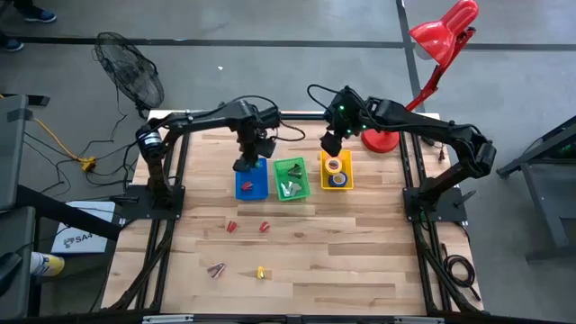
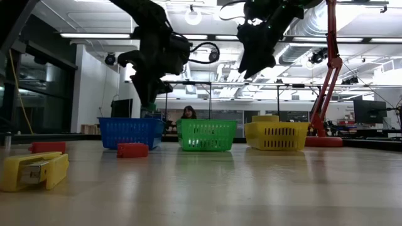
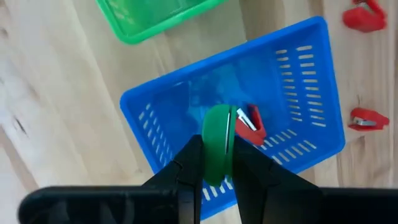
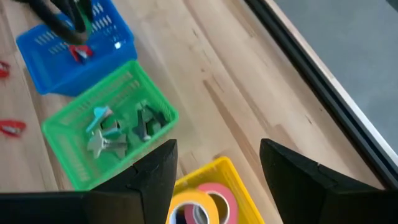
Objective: Pick and place Stapler, Stapler remover, tape
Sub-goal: Put the green stapler into the blue bin
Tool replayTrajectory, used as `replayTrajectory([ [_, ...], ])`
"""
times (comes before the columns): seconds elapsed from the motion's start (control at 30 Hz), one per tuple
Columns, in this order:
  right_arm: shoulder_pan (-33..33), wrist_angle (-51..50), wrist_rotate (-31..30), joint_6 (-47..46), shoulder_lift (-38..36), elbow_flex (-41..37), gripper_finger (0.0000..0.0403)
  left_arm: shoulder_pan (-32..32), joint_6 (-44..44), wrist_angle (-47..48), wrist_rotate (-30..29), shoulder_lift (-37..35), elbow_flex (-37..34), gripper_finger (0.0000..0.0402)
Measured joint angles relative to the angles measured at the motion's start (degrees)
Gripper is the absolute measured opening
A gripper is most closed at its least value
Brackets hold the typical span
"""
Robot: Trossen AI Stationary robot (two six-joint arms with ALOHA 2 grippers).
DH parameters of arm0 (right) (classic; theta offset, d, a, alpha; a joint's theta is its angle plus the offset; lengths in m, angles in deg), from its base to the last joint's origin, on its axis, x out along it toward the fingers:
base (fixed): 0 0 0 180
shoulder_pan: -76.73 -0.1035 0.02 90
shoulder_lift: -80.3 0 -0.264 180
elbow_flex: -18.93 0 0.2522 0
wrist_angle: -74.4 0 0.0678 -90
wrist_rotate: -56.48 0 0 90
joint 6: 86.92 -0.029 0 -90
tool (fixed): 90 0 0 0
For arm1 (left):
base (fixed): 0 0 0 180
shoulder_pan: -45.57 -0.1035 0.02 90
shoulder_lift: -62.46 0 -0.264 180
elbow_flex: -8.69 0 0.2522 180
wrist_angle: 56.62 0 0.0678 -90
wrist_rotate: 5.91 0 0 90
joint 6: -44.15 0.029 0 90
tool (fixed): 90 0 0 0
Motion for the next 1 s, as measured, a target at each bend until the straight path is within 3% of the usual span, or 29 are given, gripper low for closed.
replayTrajectory([
  [0.4, 0.0, -4.9, -0.3, 1.1, 0.0, 0.0, 0.022, 4.8, -20.7, 0.6, -8.2, 0.0, -0.9, 0.006],
  [0.63, 0.0, -9.3, -0.4, 1.1, 0.0, 0.0, 0.022, 4.7, -26.2, -1.5, -9.1, 0.0, -7.8, 0.006],
  [1.0, -0.9, -18.0, -2.8, 0.4, -2.2, 0.0, 0.022, 4.6, -31.5, -11.1, -10.7, 0.0, -12.6, 0.006],
])
